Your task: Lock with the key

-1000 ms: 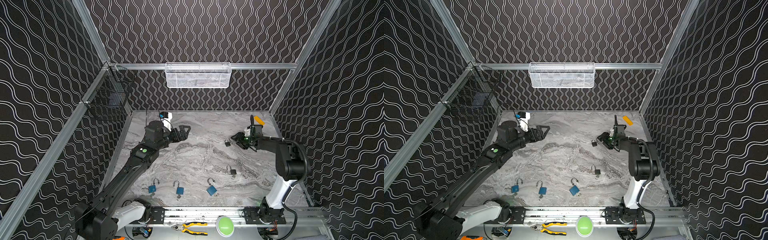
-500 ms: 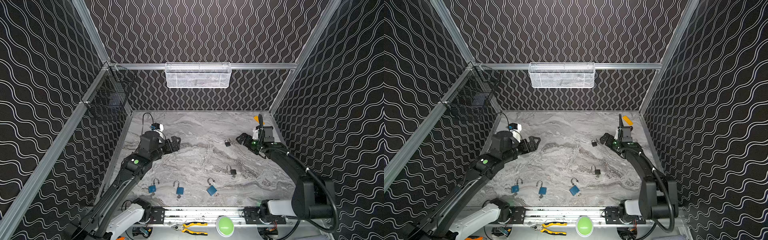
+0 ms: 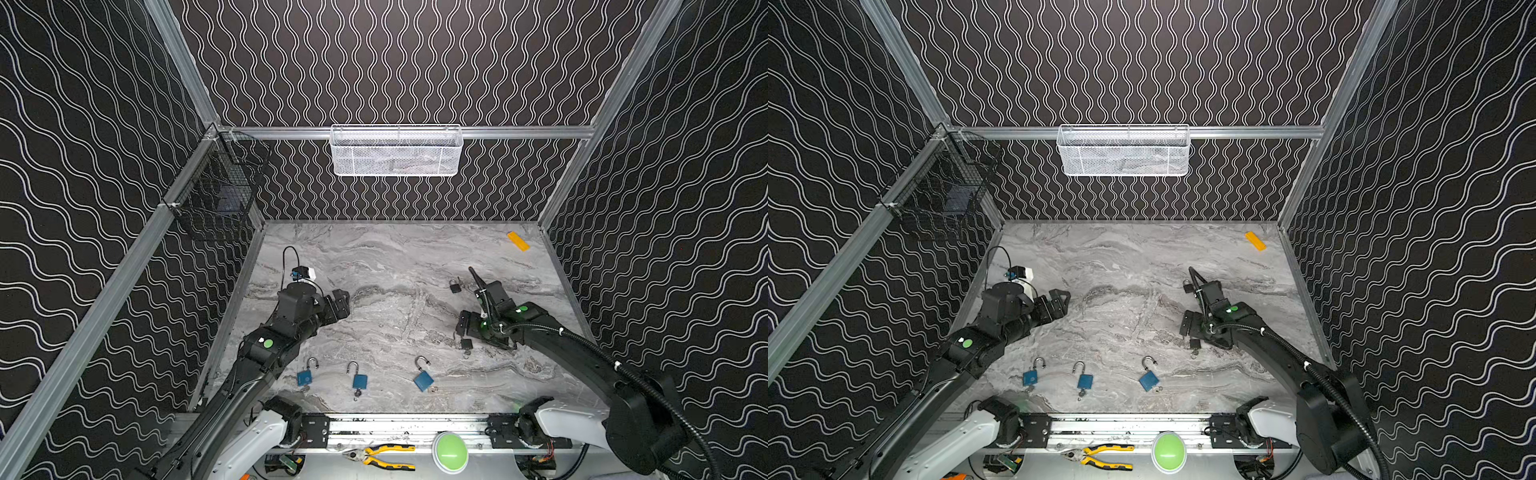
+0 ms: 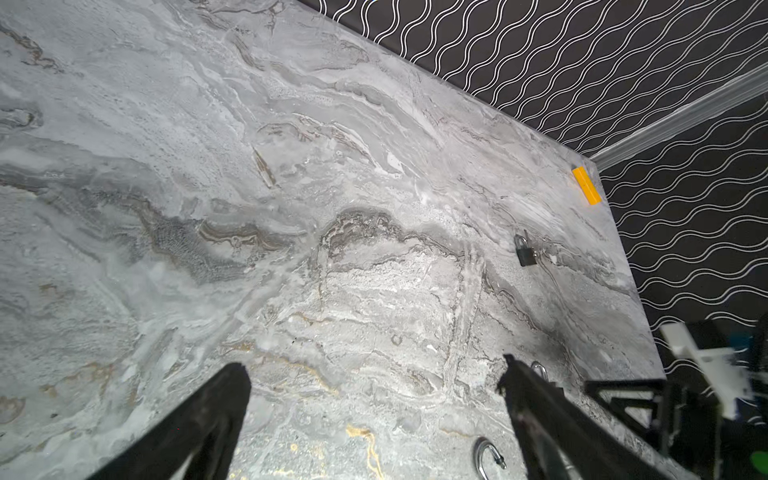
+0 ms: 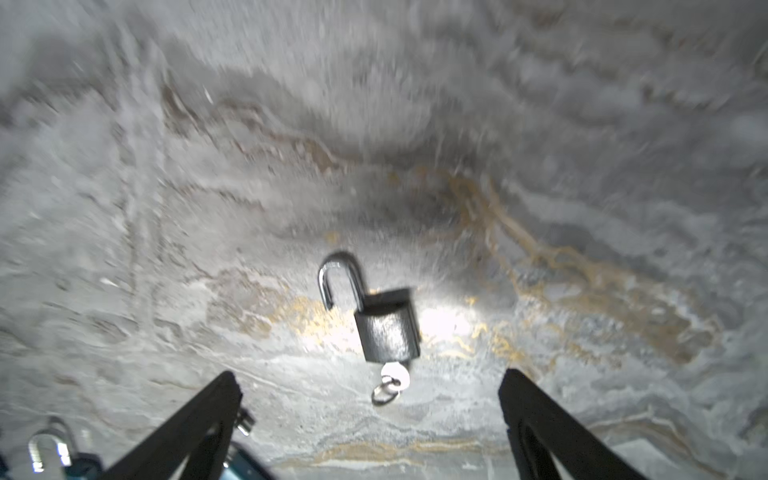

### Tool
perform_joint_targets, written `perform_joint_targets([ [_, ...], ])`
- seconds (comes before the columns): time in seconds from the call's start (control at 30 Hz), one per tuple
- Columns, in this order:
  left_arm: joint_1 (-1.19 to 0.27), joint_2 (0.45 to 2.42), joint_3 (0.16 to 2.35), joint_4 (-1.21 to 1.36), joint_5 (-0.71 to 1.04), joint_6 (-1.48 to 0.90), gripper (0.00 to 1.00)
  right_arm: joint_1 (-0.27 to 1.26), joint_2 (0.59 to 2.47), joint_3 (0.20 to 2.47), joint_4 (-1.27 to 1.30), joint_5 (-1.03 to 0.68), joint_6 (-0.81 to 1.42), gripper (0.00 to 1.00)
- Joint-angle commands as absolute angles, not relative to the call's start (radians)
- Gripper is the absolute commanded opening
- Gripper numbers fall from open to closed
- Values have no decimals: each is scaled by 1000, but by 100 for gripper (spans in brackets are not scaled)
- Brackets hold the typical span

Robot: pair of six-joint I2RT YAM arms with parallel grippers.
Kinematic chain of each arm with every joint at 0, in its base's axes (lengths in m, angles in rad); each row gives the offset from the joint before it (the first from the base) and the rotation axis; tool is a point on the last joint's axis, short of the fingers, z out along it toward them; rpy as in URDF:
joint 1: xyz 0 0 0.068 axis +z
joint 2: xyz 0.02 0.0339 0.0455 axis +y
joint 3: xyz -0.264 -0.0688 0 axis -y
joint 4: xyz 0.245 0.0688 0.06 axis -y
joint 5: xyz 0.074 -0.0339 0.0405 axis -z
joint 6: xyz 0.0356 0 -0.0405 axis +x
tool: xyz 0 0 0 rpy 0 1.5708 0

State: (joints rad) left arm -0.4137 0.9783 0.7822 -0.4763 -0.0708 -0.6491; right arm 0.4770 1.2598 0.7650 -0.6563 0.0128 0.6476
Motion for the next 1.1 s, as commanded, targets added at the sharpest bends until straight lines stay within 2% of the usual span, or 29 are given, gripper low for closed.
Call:
perform_joint_targets([
  [0.0,-414,993,829,-480,-21,-614,99,511,1292,762,-702,62,724,94],
  [0.1,-414,980,824,-472,24,-619,99,527,1334,761,-672,53,722,86],
  [0.3,-414,1007,779,-442,81,-604,98,549,1391,776,-700,94,730,83],
  [0.5,-414,993,732,-362,94,-659,99,560,1424,760,-657,90,679,71],
  [0.77,-414,950,716,-405,-41,-664,98,562,1465,765,-647,111,627,69],
  [0.87,-414,954,724,-434,-53,-662,99,561,1500,766,-618,100,599,63],
  [1.07,-414,893,732,-476,-65,-673,97,563,1510,758,-605,107,594,60],
])
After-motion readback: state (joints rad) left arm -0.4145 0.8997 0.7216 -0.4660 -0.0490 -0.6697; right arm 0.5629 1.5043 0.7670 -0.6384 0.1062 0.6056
